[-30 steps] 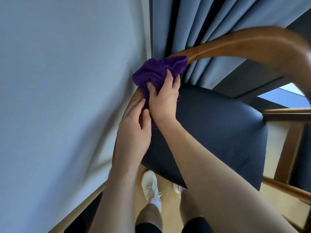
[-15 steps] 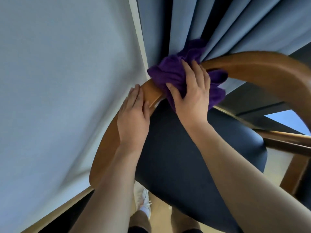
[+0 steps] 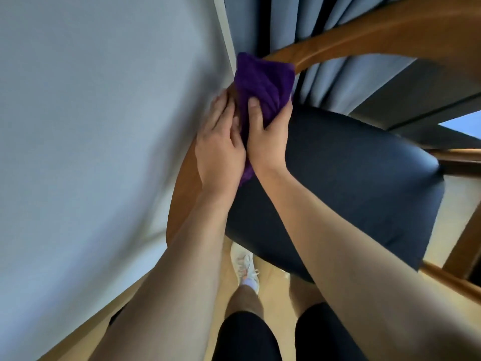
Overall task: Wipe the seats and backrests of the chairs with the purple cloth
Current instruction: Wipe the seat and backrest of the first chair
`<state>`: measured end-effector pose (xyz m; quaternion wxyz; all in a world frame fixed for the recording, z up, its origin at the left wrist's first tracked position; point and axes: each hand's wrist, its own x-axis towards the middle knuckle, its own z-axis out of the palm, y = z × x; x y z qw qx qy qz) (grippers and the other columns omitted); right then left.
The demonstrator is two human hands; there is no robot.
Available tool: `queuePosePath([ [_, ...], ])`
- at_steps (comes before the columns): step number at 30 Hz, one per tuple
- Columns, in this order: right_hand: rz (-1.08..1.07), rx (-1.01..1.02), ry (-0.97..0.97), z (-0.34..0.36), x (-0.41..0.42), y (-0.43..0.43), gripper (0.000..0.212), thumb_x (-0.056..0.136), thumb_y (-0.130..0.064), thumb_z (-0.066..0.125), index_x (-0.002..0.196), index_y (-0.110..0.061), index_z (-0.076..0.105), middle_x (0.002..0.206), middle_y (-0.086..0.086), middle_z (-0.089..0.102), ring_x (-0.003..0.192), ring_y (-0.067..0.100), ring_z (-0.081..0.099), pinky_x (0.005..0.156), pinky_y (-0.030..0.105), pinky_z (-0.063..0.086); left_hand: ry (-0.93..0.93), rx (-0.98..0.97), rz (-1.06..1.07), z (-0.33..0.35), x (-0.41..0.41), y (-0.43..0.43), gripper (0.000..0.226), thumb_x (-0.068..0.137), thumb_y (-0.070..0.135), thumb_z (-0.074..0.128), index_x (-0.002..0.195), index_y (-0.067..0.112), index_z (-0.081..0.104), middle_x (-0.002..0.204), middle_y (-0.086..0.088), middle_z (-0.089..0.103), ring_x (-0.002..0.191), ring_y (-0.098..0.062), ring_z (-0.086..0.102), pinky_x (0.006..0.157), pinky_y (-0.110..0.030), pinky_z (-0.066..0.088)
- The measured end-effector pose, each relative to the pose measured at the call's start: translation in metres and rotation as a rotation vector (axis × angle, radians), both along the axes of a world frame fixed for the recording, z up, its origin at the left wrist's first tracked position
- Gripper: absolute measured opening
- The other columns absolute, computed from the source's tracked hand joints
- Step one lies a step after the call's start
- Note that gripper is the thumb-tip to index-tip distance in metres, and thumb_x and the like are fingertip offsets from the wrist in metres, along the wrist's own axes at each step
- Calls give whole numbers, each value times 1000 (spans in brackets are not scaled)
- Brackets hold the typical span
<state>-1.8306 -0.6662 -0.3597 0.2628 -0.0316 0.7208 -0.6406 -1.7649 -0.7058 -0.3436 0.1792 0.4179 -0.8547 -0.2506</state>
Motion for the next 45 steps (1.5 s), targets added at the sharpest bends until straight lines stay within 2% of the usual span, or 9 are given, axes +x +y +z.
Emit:
queuePosePath([
  [8, -89, 55, -47, 1, 13, 3, 40, 94, -32, 66, 126, -15, 50, 108, -10, 64, 94, -4, 62, 77, 9, 47, 46, 31, -37, -4, 4, -4, 37, 102, 9, 48, 138, 8, 56, 145, -4, 53, 137, -19, 47, 109, -36, 43],
  [12, -69, 104, -26, 13, -14, -12, 55, 95, -31, 65, 142, -14, 43, 124, -4, 62, 109, 5, 60, 90, 12, 47, 66, 36, -38, -4, 2, -7, 37, 100, 6, 50, 137, 5, 57, 145, -5, 53, 136, -19, 48, 108, -37, 44],
  [15, -109, 170, -2, 20, -31, -27, 64, 96, -33, 63, 149, -9, 36, 138, 8, 56, 127, 21, 53, 106, 35, 45, 60, 33, -27, -7, 1, -8, 35, 100, 8, 51, 135, 5, 59, 145, -5, 53, 135, -20, 49, 106, -41, 46],
  [22, -70, 128, 12, 19, -36, 15, 21, 93, -27, 68, 106, -10, 62, 101, 4, 68, 95, 16, 64, 89, 40, 52, 57, 5, 35, 1, -6, 0, 36, 96, 2, 53, 131, 4, 62, 142, -5, 55, 130, -21, 52, 105, -39, 46],
  [29, -384, -32, -44, 34, -105, 38, 33, 94, -34, 66, 123, -19, 62, 106, -10, 70, 96, -2, 63, 88, 18, 51, 29, 68, -142, 10, -84, 21, 48, 92, -7, 51, 138, 7, 56, 148, -5, 49, 138, -18, 43, 112, -17, 32],
  [33, -548, -137, -43, 45, -144, 57, 37, 97, -32, 63, 131, -19, 57, 119, -6, 67, 110, 2, 61, 100, 24, 48, 19, 130, -370, 12, -130, 23, 50, 98, -1, 47, 146, 12, 47, 154, 1, 41, 142, -12, 36, 117, -17, 27],
  [36, -680, -144, -55, 47, -164, 77, 41, 97, -34, 63, 135, -22, 55, 127, -8, 64, 116, 2, 58, 102, 21, 45, 33, 101, -413, 16, -165, 31, 49, 96, 1, 45, 143, 12, 51, 151, 0, 44, 138, -15, 43, 114, -35, 38],
  [43, -859, -156, -195, 39, -194, 100, 57, 96, -45, 59, 145, -23, 42, 138, -4, 56, 123, 11, 53, 107, 32, 41, 21, 11, -588, 36, -225, 50, 51, 94, 5, 43, 143, 13, 51, 152, 4, 44, 138, -8, 39, 109, -6, 26],
  [45, -899, -158, -186, 38, -199, 98, 61, 97, -43, 59, 149, -22, 37, 142, -3, 53, 124, 10, 51, 107, 28, 39, 21, 0, -750, 40, -244, 53, 56, 91, -7, 39, 143, 10, 51, 153, 2, 43, 142, -11, 37, 116, -14, 25],
])
